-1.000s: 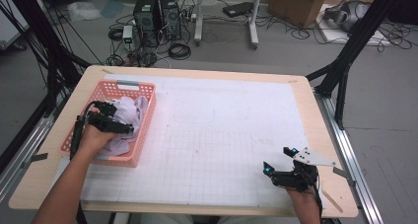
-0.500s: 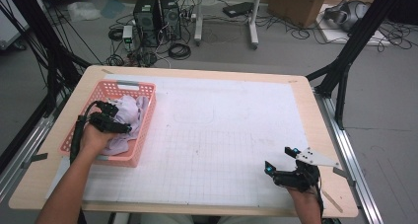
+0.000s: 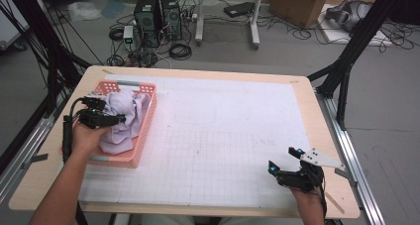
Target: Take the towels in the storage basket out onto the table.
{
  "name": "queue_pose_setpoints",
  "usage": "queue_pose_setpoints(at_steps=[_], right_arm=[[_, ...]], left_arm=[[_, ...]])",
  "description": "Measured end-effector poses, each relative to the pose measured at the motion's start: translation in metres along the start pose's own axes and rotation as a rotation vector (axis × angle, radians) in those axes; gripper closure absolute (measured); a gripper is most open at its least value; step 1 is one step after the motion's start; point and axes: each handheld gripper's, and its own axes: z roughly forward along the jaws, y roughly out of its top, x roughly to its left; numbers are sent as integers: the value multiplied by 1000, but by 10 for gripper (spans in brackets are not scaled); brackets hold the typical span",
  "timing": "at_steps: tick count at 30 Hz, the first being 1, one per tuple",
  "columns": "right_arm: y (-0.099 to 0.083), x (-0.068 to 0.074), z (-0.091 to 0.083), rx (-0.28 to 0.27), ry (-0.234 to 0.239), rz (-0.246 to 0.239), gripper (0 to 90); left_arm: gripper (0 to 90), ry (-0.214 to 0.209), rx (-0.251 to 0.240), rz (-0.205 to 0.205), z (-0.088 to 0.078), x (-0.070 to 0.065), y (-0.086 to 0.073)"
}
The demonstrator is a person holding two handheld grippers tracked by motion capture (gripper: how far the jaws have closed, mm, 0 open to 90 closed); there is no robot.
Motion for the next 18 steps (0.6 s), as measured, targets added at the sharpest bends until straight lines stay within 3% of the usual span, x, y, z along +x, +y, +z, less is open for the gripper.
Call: queue_pose_setpoints(at_steps=[5,6,7,8,18], right_arm=[[0,0,-1,-5,-2,8,55],[0,0,-1,-7,-2,2,55],[0,1,-1,-7,-3,2,55],[0,1,-1,-8,-2,1,55],[0,1,-1,-7,-2,-4,55]], left_arm=[[498,-29,-83,-15,-11,0,-2],[497,-43,-118,-17,-16,0,-3],[498,-43,-118,-17,-16,0,-3],[498,-48,-152,-19,-21,0,-3],[496,-84,-289,-24,-45,2,-3]])
